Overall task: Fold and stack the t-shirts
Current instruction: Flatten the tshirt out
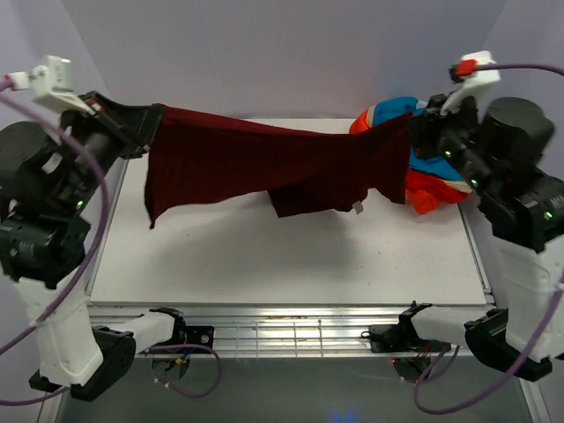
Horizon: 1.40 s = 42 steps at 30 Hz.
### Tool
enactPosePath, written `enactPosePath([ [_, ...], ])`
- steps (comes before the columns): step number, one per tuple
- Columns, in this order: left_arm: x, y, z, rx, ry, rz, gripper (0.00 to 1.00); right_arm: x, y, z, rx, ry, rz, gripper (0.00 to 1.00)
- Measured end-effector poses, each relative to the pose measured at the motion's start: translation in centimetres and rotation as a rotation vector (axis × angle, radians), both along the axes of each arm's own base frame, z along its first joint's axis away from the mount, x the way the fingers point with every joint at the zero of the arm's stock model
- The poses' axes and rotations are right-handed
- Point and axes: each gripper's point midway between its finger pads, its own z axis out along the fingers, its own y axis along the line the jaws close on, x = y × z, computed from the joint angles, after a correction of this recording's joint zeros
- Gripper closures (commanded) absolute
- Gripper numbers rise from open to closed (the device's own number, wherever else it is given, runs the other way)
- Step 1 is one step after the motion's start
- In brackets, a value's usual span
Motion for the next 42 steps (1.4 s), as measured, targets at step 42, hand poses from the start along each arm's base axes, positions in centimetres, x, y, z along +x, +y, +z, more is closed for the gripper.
enactPosePath([
  [42,14.1,7.4,-43.1,0.325,0.879,0.593,1.00,20.3,12.9,-37.9,-0.204,0.607,0.153,0.92],
])
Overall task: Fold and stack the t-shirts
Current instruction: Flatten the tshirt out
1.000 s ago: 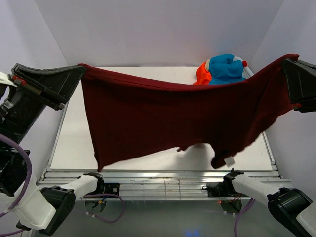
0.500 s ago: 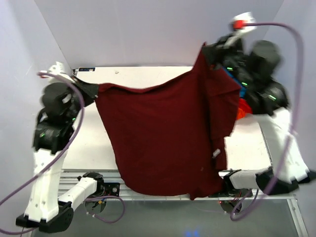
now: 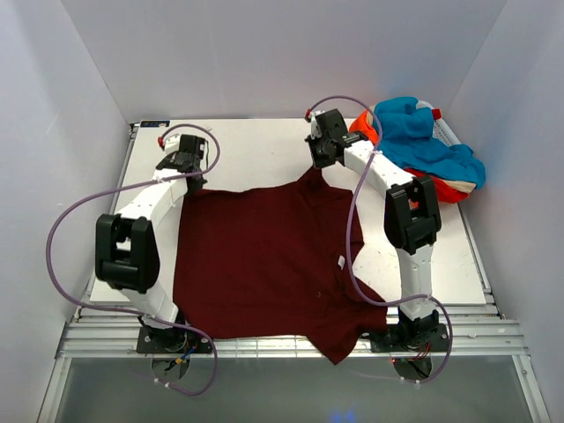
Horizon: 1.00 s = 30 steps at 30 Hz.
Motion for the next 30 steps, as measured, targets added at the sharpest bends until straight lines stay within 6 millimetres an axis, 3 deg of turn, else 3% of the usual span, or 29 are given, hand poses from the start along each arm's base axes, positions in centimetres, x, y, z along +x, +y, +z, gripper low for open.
enactPosePath([
  [1,1.2,0.2,0.1,0.014,-0.008,0.012,1.00,1.0,-0.1,0.7,-0.008,-0.030,-0.018,0.89],
  [2,2.3,0.5,0.4,0.028,-0.022,0.021,0.99,1.9,-0.1,1.8,-0.011,-0.065,-0.036,0.66],
  [4,4.5,0.8,1.5,0.053,-0.056,0.032,0.90,3.3,-0.3,4.5,-0.006,-0.147,-0.066,0.44],
  [5,5.4,1.0,2.3,0.067,-0.076,0.036,0.80,3.9,-0.5,5.9,-0.008,-0.194,-0.078,0.36],
  [8,7.7,1.4,4.8,0.106,-0.137,0.035,0.51,4.3,-1.6,9.4,-0.023,-0.286,-0.117,0.36],
  [10,8.8,1.7,6.8,0.132,-0.184,0.036,0.46,3.6,-2.6,10.8,-0.027,-0.321,-0.140,0.36],
  [12,9.2,1.9,7.8,0.146,-0.210,0.044,0.45,1.9,-3.7,10.9,-0.035,-0.322,-0.153,0.36],
  [16,8.9,2.3,7.7,0.163,-0.204,0.047,0.42,-1.5,-4.8,8.6,-0.035,-0.265,-0.147,0.37],
  [21,7.5,2.2,5.5,0.159,-0.140,0.030,0.44,-4.8,-5.1,3.4,-0.039,-0.131,-0.116,0.40],
  [30,3.7,1.1,0.2,0.096,-0.001,-0.023,0.44,-5.9,-3.6,-2.0,-0.013,0.026,-0.085,0.44],
])
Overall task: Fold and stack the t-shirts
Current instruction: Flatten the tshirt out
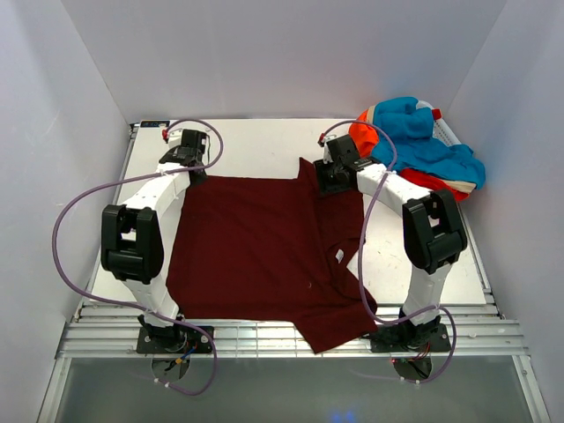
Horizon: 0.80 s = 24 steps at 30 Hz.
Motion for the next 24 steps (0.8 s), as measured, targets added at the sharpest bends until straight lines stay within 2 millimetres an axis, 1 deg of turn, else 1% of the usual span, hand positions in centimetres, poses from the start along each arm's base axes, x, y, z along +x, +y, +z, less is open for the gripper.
enactPosePath([
  [2,-0.4,-0.2,-0.6,-0.009,0.017,-0.007,0.44,-0.1,0.4,-1.1,0.003,0.028,0.004,0.44],
  [6,-1.3,-0.5,-1.2,-0.027,0.034,-0.023,0.45,0.4,1.3,-2.3,0.010,0.052,0.011,0.44],
  [11,-1.9,-0.7,-0.8,-0.041,0.028,-0.033,0.44,1.5,2.5,-3.0,0.012,0.053,0.023,0.45],
  [15,-2.0,-0.7,-0.6,-0.046,0.022,-0.036,0.44,2.2,2.9,-3.5,0.005,0.056,0.026,0.46],
  [18,-2.2,-0.9,-0.9,-0.051,0.030,-0.040,0.44,2.5,3.0,-3.9,-0.007,0.062,0.022,0.47],
  [21,-2.2,-1.0,-1.3,-0.059,0.040,-0.045,0.44,2.3,2.5,-4.2,-0.027,0.071,0.011,0.47],
  [24,-2.2,-1.3,-2.1,-0.069,0.061,-0.051,0.44,2.4,2.1,-4.3,-0.046,0.067,0.001,0.47],
])
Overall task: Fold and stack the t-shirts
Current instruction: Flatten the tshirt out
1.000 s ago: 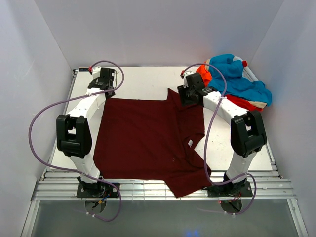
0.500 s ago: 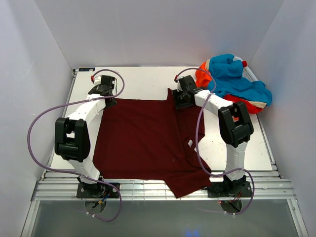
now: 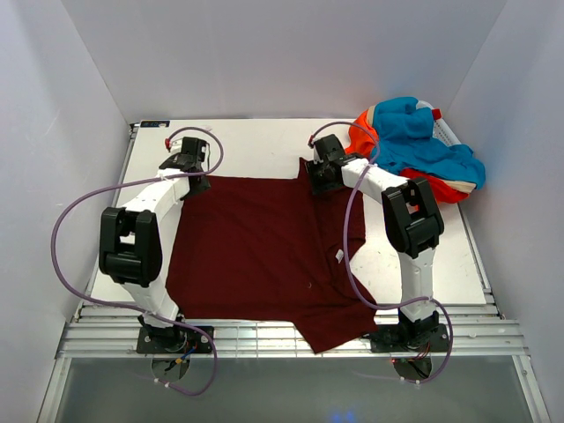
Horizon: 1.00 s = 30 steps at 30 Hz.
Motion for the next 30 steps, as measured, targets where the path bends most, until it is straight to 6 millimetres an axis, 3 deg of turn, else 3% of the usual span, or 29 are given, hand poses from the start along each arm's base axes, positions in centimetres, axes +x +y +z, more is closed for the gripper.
enactPosePath([
  [6,-0.2,-0.4,-2.5,-0.012,0.062,-0.010,0.45,-0.7,-1.0,-0.9,-0.050,0.019,0.001,0.49],
  [15,-0.7,-0.9,-5.5,-0.030,0.131,-0.025,0.45,-1.3,-1.3,-1.3,-0.064,0.042,0.006,0.75],
  [21,-1.1,-1.0,-7.6,-0.041,0.176,-0.030,0.45,-1.4,-1.5,-1.4,-0.073,0.046,0.009,0.86],
  [24,-0.8,-0.9,-7.7,-0.048,0.169,-0.026,0.45,-1.4,-1.6,-1.4,-0.083,0.044,0.007,0.87],
  [27,-0.8,-0.7,-7.7,-0.059,0.167,-0.022,0.45,-1.2,-2.1,-0.8,-0.112,0.042,0.008,0.88],
  [30,-0.7,-0.2,-7.7,-0.069,0.165,-0.010,0.45,0.5,-2.4,1.7,-0.149,-0.014,-0.001,0.88],
])
